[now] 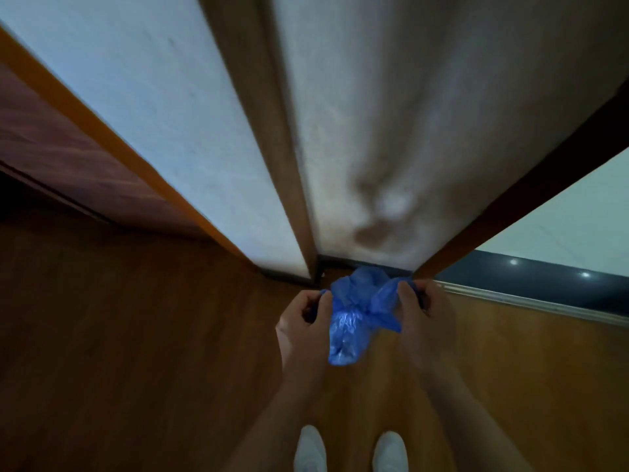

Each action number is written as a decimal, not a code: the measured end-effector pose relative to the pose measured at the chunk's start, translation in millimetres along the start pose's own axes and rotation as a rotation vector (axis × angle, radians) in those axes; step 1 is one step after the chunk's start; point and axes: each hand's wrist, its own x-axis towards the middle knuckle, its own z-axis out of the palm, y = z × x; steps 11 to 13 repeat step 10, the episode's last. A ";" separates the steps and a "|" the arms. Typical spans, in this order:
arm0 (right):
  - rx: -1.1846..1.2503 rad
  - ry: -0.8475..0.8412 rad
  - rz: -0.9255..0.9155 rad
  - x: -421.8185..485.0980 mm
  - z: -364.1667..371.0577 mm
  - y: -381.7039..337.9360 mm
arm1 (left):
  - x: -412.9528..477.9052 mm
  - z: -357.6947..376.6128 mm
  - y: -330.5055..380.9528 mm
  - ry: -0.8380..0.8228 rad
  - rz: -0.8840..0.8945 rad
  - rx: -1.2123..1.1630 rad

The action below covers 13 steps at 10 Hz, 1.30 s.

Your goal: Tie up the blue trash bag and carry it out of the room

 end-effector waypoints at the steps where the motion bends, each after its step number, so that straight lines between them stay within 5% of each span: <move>1: 0.051 -0.007 0.026 25.2 18.5 44.4 | 18.3 29.2 -43.0 0.044 -0.003 0.008; 7: -0.179 -0.141 -0.102 93.4 48.8 52.1 | 82.9 60.5 -50.4 0.046 0.027 0.100; 9: -0.753 -0.309 -0.422 90.3 31.9 83.3 | 76.6 43.0 -87.5 -0.161 0.236 0.715; 10: -0.892 -0.283 -0.578 80.5 21.3 87.8 | 71.6 23.2 -96.0 -0.138 0.442 0.899; 13: -0.892 -0.283 -0.578 80.5 21.3 87.8 | 71.6 23.2 -96.0 -0.138 0.442 0.899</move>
